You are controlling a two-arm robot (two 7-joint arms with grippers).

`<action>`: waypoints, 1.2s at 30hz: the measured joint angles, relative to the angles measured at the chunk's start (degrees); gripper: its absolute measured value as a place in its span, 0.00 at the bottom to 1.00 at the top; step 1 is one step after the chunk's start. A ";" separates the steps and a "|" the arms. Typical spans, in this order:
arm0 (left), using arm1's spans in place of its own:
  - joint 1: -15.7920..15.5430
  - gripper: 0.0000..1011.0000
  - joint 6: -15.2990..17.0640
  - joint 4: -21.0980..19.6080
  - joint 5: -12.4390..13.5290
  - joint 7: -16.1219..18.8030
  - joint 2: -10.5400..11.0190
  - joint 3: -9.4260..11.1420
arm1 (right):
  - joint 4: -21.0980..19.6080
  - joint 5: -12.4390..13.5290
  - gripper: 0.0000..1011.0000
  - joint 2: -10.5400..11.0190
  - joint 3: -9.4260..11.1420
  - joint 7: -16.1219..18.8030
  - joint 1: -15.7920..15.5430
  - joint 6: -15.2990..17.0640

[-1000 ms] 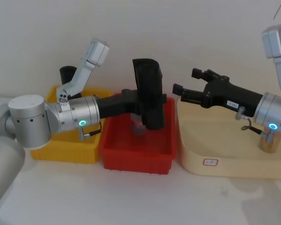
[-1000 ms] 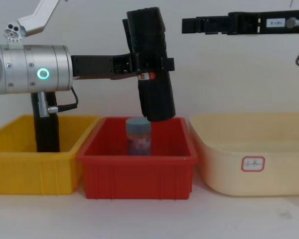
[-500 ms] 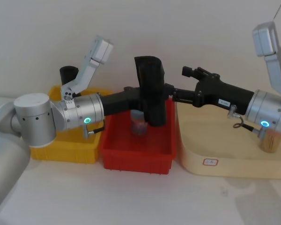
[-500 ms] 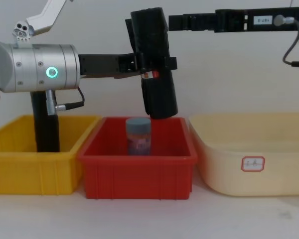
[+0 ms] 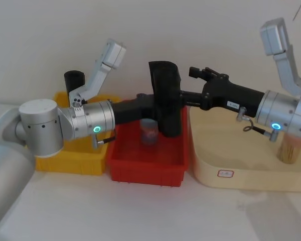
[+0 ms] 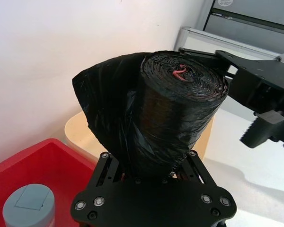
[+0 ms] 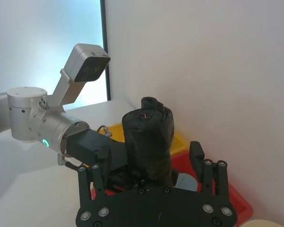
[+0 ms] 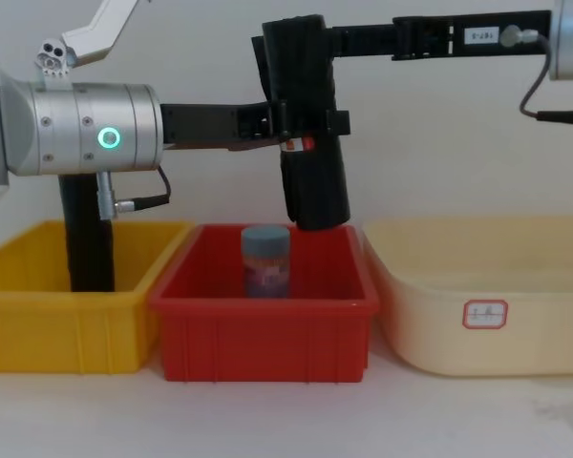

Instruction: Pick up the garbage bag with the one hand and transfer it to the other hand.

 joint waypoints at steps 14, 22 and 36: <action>0.08 0.41 0.04 -0.77 -0.26 0.31 0.54 0.74 | 2.23 -0.79 0.99 -0.91 -2.10 -0.16 2.46 -0.70; 0.40 0.41 -0.23 -1.41 -0.45 1.00 0.94 0.92 | 3.48 -1.60 0.99 -1.41 -3.51 -0.71 3.77 -0.84; 1.05 0.41 -0.74 -2.44 -0.83 2.35 1.68 1.01 | 5.53 -2.85 0.99 -2.25 -5.63 -1.65 5.61 -1.24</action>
